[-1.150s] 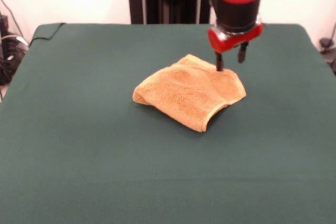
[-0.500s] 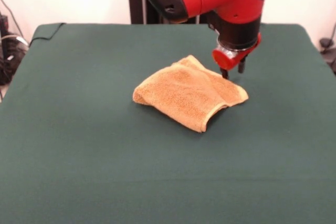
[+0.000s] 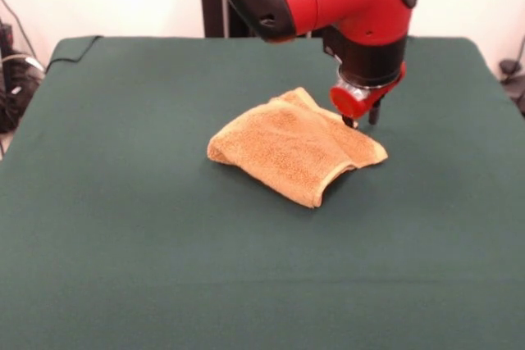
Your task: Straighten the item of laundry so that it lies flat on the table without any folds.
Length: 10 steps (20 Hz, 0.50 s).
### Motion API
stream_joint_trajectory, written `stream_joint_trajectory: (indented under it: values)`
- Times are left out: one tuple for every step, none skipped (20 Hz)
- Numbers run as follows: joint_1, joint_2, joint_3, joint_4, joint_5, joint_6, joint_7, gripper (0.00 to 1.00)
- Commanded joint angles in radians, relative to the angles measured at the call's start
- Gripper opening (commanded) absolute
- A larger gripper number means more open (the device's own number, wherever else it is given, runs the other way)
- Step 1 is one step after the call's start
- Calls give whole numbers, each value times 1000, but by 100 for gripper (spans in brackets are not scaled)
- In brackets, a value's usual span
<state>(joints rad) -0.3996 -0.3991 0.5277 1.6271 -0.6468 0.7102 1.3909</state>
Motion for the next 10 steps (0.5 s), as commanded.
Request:
stream_joint_trajectory:
  values:
    - [42, 25, 96, -121, -40, 16, -167, 100]
    - [38, 22, 108, -117, -29, 45, -195, 100]
    - [38, 18, 111, -115, -23, 62, -203, 100]
    - [44, 4, 99, -110, -1, 96, -172, 100]
    - [50, -6, 89, -106, 14, 116, -144, 100]
    - [56, -19, 77, -100, 27, 132, -112, 100]
    - [63, -33, 64, -95, 40, 148, -80, 100]
    - [76, -81, 39, -71, 76, 186, -3, 100]
    - [79, -99, 33, -62, 86, 197, 14, 100]
    - [84, -127, 28, -51, 106, 223, 34, 100]
